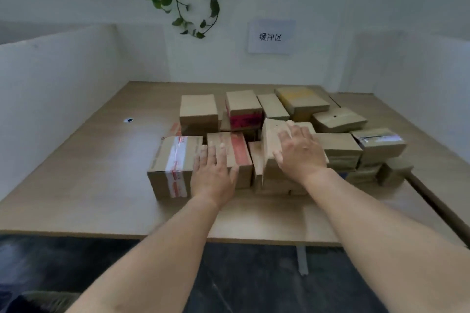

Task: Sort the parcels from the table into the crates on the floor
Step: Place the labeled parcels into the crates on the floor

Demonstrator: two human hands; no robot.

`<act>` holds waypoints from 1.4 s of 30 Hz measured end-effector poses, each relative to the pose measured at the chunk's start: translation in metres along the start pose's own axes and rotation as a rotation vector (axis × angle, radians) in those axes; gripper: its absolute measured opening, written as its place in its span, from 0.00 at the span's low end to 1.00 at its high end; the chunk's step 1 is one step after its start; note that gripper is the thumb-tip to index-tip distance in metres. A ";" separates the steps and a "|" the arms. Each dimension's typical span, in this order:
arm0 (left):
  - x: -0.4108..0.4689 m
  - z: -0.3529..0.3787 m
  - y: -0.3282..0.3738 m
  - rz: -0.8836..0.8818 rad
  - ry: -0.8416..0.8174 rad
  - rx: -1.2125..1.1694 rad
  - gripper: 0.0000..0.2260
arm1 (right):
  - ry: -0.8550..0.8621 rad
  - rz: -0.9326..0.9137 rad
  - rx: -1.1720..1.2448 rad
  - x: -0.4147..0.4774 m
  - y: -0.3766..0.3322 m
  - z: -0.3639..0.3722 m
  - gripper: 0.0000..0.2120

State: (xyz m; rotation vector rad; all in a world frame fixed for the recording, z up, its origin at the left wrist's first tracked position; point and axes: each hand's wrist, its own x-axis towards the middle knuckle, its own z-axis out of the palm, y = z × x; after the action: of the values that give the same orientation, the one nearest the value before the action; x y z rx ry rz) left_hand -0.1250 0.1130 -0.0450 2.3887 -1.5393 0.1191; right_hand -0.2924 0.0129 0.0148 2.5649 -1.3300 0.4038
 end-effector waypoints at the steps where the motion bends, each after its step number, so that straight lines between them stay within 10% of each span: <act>1: 0.007 0.003 0.014 0.012 0.003 0.009 0.29 | -0.014 0.046 -0.003 0.002 0.017 0.000 0.28; 15: 0.093 0.034 0.095 0.027 -0.141 -0.077 0.29 | -0.233 0.510 0.295 0.032 0.115 0.050 0.27; 28: 0.175 0.054 0.098 -0.265 -0.470 -0.691 0.27 | -0.486 0.655 0.639 0.100 0.126 0.081 0.22; 42: 0.185 -0.012 0.079 -0.319 -0.101 -1.228 0.28 | -0.374 0.676 1.253 0.133 0.100 0.021 0.41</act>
State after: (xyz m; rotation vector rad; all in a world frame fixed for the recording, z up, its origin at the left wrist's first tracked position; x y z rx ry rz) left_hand -0.1170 -0.0765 0.0241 1.5565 -0.7899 -0.7840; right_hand -0.2984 -0.1509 0.0478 3.0123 -2.7619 1.2477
